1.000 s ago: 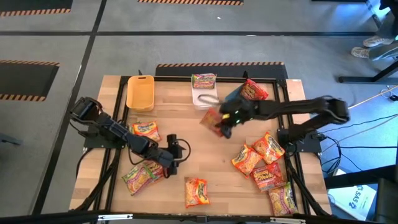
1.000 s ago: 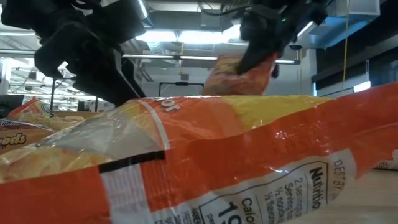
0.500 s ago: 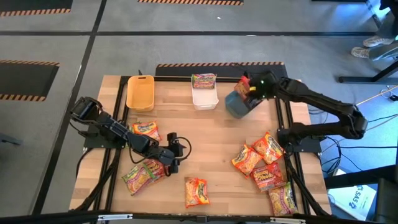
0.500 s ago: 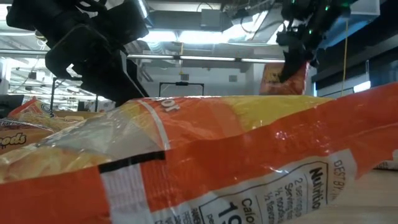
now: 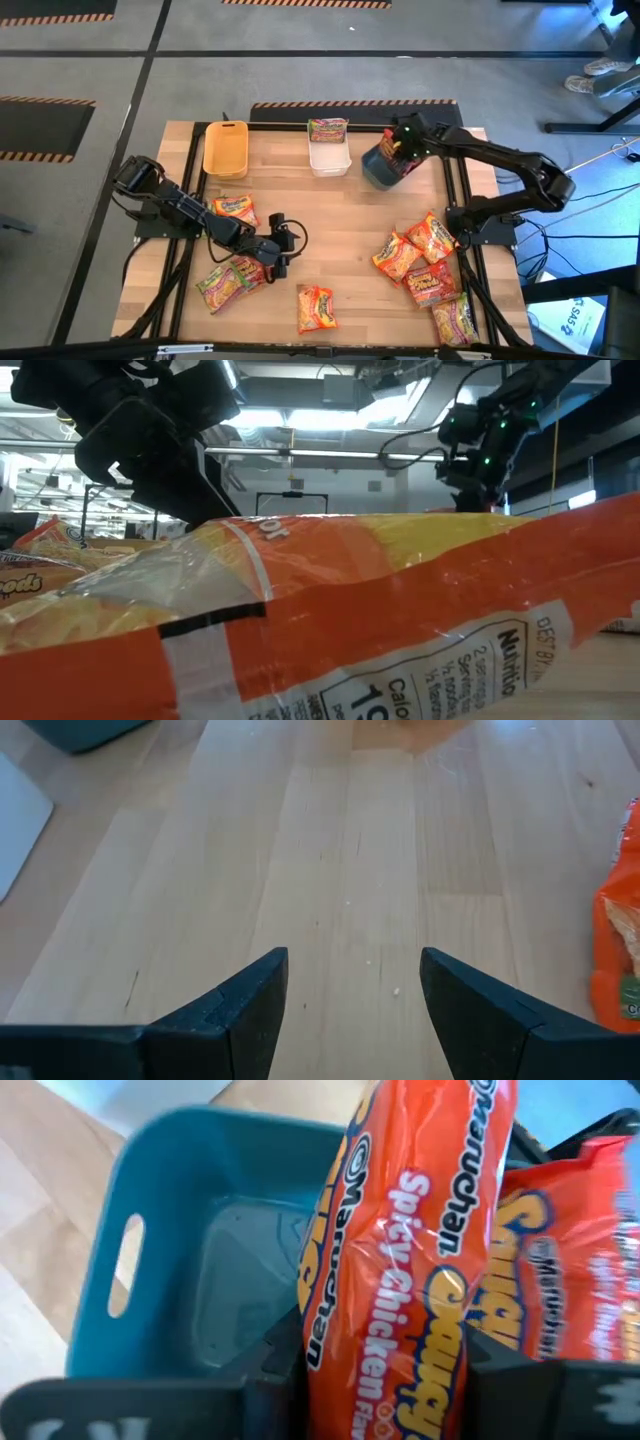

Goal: Sort Maruchan noodles
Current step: Put the red noodle pack into the blue bin

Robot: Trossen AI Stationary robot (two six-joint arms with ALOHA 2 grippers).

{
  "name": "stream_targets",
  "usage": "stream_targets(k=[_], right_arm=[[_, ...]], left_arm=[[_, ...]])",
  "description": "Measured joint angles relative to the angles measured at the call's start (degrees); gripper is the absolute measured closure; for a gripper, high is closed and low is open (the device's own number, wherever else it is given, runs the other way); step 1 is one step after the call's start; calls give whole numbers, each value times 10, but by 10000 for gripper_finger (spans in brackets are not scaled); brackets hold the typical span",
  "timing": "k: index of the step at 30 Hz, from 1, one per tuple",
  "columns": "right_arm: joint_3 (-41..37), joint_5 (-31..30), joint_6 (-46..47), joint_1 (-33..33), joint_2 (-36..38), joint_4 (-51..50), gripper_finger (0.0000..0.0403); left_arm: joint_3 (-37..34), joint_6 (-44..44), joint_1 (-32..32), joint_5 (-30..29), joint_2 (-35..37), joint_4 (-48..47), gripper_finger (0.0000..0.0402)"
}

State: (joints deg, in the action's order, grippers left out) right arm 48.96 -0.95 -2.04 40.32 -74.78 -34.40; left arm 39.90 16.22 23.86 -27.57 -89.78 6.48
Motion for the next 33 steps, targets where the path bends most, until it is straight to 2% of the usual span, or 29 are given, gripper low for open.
stream_targets(k=[5,11,14,19,25,29,33], right_arm=[[-1,-2,0,0,-39,6,290],[-1,-69,1,-2,-71,6,290],[-1,-68,1,-1,-80,6,286],[-1,-74,2,-2,-80,3,231],[16,-129,3,-2,-80,-40,157],[36,-142,4,-2,-80,-66,134],[45,-156,5,-2,-80,-75,128]], left_arm=[[0,1,0,0,0,1,179],[0,1,0,0,0,2,179],[0,2,0,6,0,2,179],[0,2,0,22,0,2,179],[0,2,0,22,0,2,179],[0,2,0,22,0,2,179],[0,2,0,22,0,6,179]])
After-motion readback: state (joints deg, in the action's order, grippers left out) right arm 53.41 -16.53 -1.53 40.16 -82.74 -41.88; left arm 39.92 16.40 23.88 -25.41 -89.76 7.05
